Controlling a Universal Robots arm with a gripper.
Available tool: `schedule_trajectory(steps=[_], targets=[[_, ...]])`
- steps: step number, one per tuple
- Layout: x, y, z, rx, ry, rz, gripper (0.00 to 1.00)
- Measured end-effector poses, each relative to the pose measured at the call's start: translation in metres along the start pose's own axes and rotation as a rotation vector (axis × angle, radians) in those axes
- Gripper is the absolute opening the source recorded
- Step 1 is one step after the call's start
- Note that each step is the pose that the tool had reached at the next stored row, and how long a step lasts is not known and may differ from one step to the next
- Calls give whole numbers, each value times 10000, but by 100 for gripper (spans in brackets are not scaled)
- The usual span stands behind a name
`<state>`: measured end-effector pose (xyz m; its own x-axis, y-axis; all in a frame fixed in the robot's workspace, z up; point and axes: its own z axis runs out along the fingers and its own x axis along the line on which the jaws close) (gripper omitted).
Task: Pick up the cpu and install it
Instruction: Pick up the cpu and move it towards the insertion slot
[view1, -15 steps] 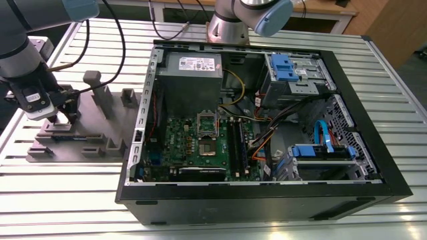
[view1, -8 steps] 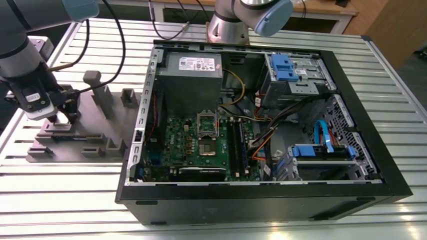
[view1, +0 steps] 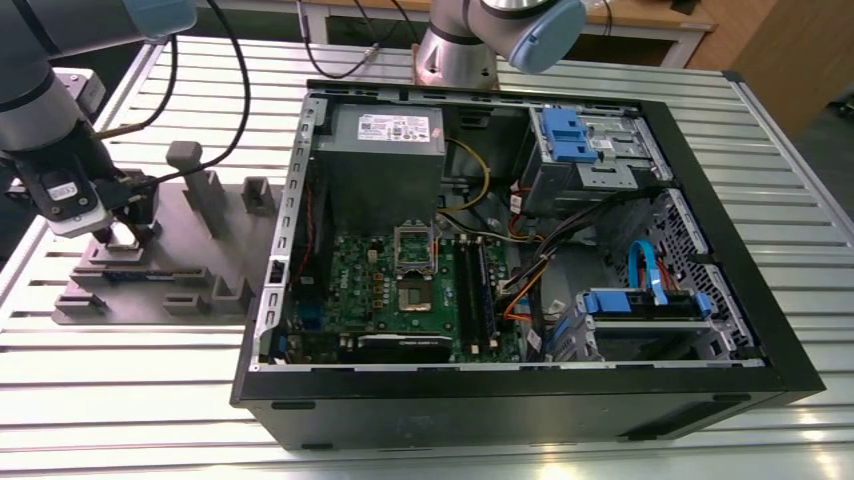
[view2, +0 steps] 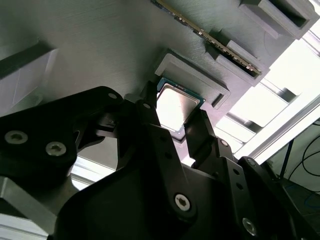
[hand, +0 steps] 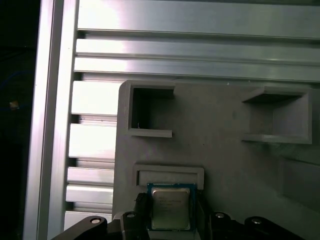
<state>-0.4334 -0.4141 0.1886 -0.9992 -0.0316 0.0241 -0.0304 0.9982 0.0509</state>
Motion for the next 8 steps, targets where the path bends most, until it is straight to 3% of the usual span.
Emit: schedule_trajectory(steps=[8], targets=[[0,1,-13,0,0,0,47]])
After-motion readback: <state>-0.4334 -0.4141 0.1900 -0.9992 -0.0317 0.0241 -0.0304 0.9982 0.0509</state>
